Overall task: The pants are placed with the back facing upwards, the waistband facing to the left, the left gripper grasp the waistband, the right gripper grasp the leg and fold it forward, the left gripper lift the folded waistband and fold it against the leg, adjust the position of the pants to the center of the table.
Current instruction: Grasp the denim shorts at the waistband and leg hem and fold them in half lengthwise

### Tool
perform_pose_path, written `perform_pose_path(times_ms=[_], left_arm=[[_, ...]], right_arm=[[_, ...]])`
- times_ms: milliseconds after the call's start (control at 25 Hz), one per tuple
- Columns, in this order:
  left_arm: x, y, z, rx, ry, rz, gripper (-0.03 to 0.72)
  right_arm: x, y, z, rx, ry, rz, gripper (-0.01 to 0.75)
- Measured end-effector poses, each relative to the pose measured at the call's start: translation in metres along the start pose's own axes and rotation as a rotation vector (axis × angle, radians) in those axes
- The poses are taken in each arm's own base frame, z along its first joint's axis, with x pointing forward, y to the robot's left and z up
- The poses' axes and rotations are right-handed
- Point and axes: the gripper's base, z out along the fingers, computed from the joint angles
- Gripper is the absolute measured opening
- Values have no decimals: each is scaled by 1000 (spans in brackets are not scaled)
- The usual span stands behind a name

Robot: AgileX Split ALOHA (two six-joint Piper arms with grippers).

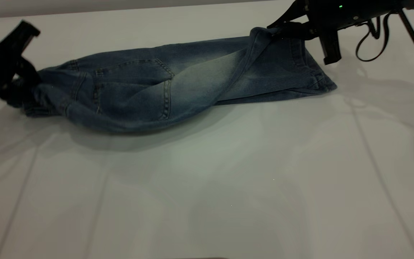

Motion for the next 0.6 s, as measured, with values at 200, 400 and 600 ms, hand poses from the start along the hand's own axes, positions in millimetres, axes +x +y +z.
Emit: perform_pose_path(times_ms=[200, 400, 600], left_arm=[[-13, -19, -4, 85, -60, -106, 92], [-20, -20, 0, 109, -116, -287, 92], [-26, -20, 20, 118, -116, -486, 92]], right_arm=[[-8, 0, 9, -9, -5, 69, 29], [-13, -1, 10, 11, -56, 166, 29], [-17, -4, 10, 28, -98, 250, 29]])
